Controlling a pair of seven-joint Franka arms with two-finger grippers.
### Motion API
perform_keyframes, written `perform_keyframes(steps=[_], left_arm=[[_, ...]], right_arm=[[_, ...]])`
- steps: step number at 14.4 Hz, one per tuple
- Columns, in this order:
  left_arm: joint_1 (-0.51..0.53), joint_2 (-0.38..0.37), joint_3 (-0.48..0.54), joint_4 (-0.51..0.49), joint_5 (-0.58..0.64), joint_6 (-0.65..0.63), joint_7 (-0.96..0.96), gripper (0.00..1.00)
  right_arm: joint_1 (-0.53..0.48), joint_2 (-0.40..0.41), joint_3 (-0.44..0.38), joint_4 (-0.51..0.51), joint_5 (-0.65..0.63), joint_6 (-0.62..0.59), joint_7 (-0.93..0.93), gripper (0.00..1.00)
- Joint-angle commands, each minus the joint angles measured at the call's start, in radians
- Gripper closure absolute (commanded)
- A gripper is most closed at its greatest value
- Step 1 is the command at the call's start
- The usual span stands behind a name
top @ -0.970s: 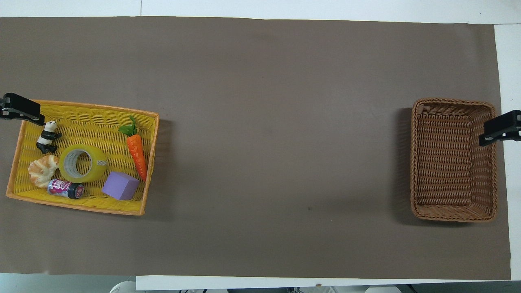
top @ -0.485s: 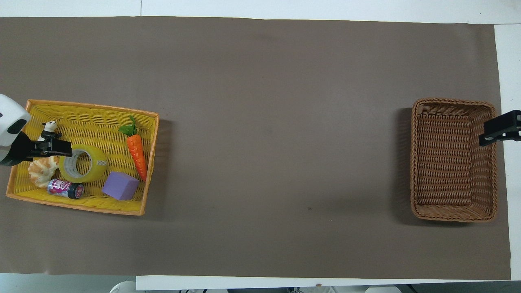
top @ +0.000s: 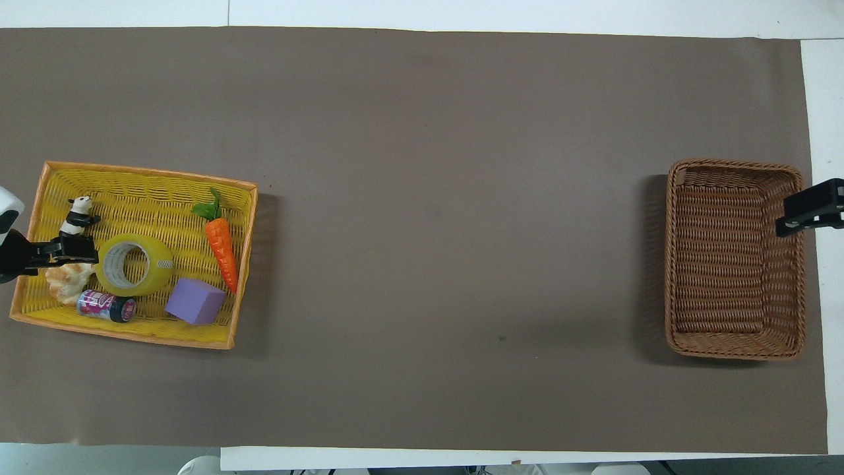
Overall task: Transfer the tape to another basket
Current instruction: 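Lower the left gripper onto the tape roll rim and close on it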
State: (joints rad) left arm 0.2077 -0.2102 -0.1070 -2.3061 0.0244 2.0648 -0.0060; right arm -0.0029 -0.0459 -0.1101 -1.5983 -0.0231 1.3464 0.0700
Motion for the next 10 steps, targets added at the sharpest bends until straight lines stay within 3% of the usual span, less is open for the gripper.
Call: perform_keyframes(steps=[1, 7, 10], left_arm=[[-0.004, 0.043, 0.000, -0.039, 0.000, 0.090, 0.007, 0.00], [-0.001, 0.112, -0.002, -0.056, 0.000, 0.147, 0.015, 0.02], [-0.005, 0.118, -0.002, -0.061, 0.000, 0.153, 0.015, 0.13]], right_arm=[[-0.002, -0.025, 0.001, -0.029, 0.000, 0.020, -0.019, 0.00], [-0.002, -0.025, 0.001, -0.031, 0.000, 0.020, -0.019, 0.00], [-0.002, -0.025, 0.001, -0.031, 0.002, 0.020, -0.019, 0.00]])
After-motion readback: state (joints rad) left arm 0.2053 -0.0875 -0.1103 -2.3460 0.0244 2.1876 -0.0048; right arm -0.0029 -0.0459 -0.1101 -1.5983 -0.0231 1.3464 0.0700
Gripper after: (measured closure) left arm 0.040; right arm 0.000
